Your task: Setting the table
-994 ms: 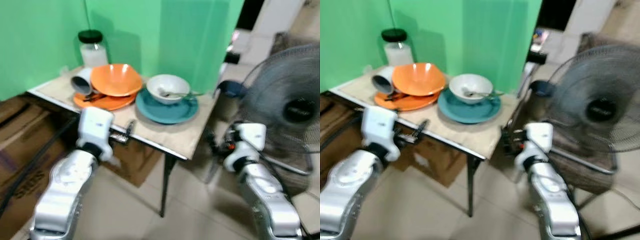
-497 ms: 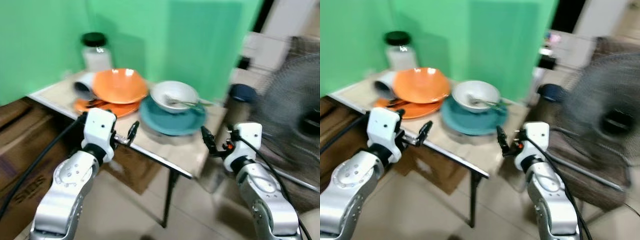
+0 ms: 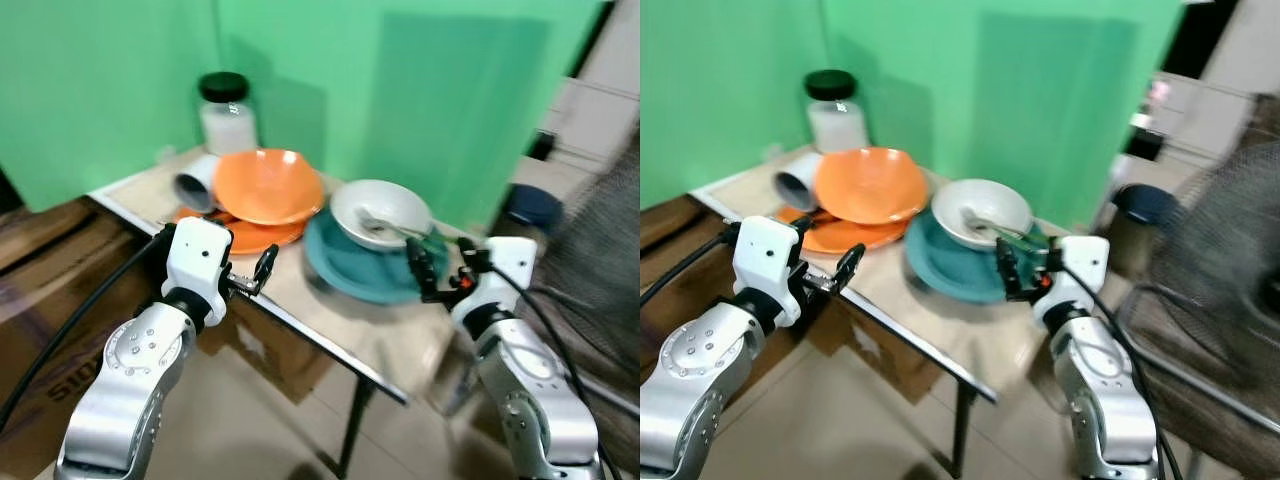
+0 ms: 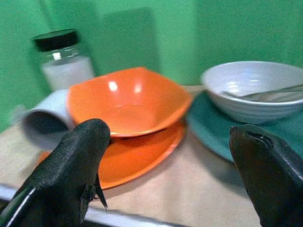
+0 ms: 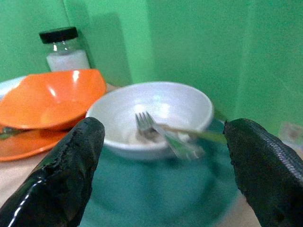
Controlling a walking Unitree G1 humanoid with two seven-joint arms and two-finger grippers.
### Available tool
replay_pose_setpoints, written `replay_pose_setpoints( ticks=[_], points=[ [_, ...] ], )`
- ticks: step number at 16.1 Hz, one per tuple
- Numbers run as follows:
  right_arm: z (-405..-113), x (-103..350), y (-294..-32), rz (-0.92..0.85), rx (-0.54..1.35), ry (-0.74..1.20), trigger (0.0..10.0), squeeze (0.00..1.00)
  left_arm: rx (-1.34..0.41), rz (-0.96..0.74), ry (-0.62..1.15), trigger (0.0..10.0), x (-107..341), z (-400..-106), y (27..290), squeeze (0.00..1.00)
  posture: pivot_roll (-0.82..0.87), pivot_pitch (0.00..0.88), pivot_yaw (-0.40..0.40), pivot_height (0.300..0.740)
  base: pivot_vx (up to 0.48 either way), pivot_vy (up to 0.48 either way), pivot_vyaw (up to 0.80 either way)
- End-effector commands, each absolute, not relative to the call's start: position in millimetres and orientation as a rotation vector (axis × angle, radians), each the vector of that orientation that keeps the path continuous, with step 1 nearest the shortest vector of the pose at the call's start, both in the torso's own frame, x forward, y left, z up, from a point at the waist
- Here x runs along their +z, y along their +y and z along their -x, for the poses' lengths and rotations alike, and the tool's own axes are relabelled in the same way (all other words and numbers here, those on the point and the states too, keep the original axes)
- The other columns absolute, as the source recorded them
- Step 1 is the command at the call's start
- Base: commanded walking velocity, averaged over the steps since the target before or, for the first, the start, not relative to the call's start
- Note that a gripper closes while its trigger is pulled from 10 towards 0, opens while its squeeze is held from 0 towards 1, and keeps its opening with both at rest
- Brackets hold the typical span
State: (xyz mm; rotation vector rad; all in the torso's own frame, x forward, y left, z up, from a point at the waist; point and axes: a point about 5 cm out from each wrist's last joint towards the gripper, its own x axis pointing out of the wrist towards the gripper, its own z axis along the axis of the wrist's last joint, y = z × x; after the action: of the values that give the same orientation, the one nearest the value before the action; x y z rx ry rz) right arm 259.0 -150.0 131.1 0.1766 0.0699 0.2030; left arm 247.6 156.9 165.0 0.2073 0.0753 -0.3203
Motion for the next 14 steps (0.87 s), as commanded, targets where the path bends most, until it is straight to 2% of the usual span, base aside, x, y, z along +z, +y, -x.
replay_pose_setpoints(
  ticks=[1, 5, 6, 7, 9, 14],
  points=[
    [-261, 145, -141, -0.185, 0.254, 0.007, 10.0, 0.00, -0.307, -0.217, 0.071, 10.0, 167, -248, 162, 0.00, 0.14, 0.000, -0.041, 0.740, 0.300, 0.000, 0.00],
    [-264, 146, -147, -0.177, 0.238, 0.006, 10.0, 0.00, -0.350, -0.205, 0.065, 10.0, 168, -248, 157, 0.00, 0.14, 0.000, -0.042, 0.740, 0.222, 0.000, 0.00],
    [-263, 145, -149, -0.171, 0.234, 0.011, 10.0, 0.06, -0.379, -0.197, 0.059, 10.0, 169, -247, 154, 0.00, 0.14, 0.000, -0.043, 0.740, 0.000, 0.000, 0.00],
    [-262, 143, -153, -0.165, 0.233, 0.013, 10.0, 1.00, -0.433, -0.188, 0.055, 10.0, 170, -246, 149, 0.00, 0.14, 0.000, -0.042, 0.740, 0.000, 0.000, 0.00],
    [-260, 140, -162, -0.157, 0.227, 0.019, 10.0, 1.00, -0.552, -0.192, 0.074, 10.0, 167, -242, 140, 0.00, 0.12, 0.000, -0.039, 0.740, 0.000, 0.000, 0.00],
    [-261, 140, -182, -0.148, 0.267, 0.052, 10.0, 1.00, -0.667, -0.179, 0.094, 10.0, 165, -238, 142, 0.00, 0.11, 0.000, -0.047, 0.740, 0.000, 0.000, 0.00]
  ],
)
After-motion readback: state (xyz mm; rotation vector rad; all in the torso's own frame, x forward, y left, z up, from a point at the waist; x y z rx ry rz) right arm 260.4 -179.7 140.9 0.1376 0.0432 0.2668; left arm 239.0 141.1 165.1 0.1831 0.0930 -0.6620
